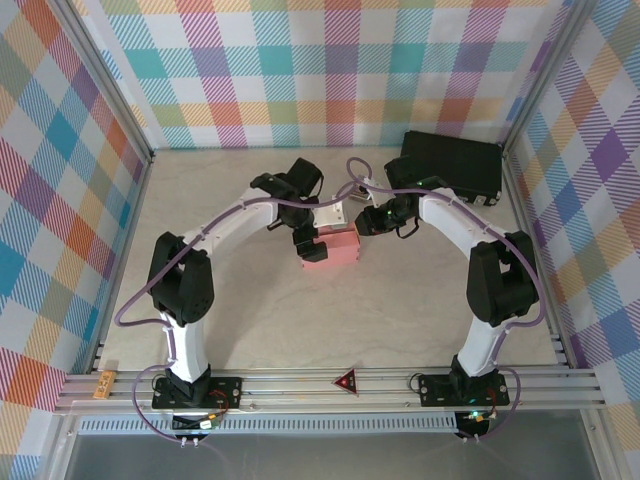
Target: Fold the paper box
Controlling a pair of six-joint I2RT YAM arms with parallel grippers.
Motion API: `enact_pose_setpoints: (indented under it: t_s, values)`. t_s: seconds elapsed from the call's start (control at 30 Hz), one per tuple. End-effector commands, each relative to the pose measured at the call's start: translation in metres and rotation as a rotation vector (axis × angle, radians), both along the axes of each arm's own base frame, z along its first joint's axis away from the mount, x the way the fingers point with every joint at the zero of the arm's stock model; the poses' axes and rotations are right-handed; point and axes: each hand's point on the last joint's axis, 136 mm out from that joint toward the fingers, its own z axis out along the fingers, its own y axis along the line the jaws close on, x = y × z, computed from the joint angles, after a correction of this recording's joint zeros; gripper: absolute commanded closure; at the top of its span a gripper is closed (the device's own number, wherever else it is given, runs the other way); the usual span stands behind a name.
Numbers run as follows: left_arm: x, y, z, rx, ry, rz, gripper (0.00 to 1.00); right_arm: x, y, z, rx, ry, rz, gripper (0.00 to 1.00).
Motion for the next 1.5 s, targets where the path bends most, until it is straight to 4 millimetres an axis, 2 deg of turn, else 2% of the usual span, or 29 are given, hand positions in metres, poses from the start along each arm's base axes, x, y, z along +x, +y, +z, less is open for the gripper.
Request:
enact_pose_setpoints:
  t_s: [0.0,0.5,0.53,0.63,0.67,0.7,0.83,1.13,1.47]
  values:
    - [0.008,-0.004,-0.011,0.023,-0.054,0.001,0.03,-0.008,0.003,0.001,0.019,0.03,0.006,0.78]
    - [0.009,-0.006,-0.031,0.054,-0.093,0.007,0.17,-0.009,0.004,0.003,0.025,0.038,0.004,0.78]
    - [0.01,-0.007,-0.032,0.056,-0.099,0.01,0.23,-0.01,0.004,0.002,0.024,0.041,0.004,0.78]
    - [0.011,-0.008,-0.032,0.055,-0.104,0.012,0.26,-0.01,0.004,0.002,0.024,0.045,0.003,0.78]
    - [0.011,-0.008,-0.032,0.058,-0.109,0.01,0.32,-0.01,0.004,0.003,0.025,0.043,0.004,0.78]
    - [0.012,-0.008,-0.032,0.061,-0.113,0.011,0.32,-0.01,0.004,0.004,0.028,0.044,0.003,0.78]
    - [0.014,-0.007,-0.032,0.071,-0.126,0.004,0.48,-0.011,0.005,0.005,0.034,0.047,0.002,0.78]
    - [0.013,-0.008,-0.032,0.068,-0.136,-0.01,0.49,-0.014,0.007,0.005,0.027,0.059,-0.009,0.78]
    - [0.012,-0.008,-0.031,0.072,-0.136,-0.019,0.46,-0.009,-0.001,-0.001,-0.036,0.053,-0.055,0.77]
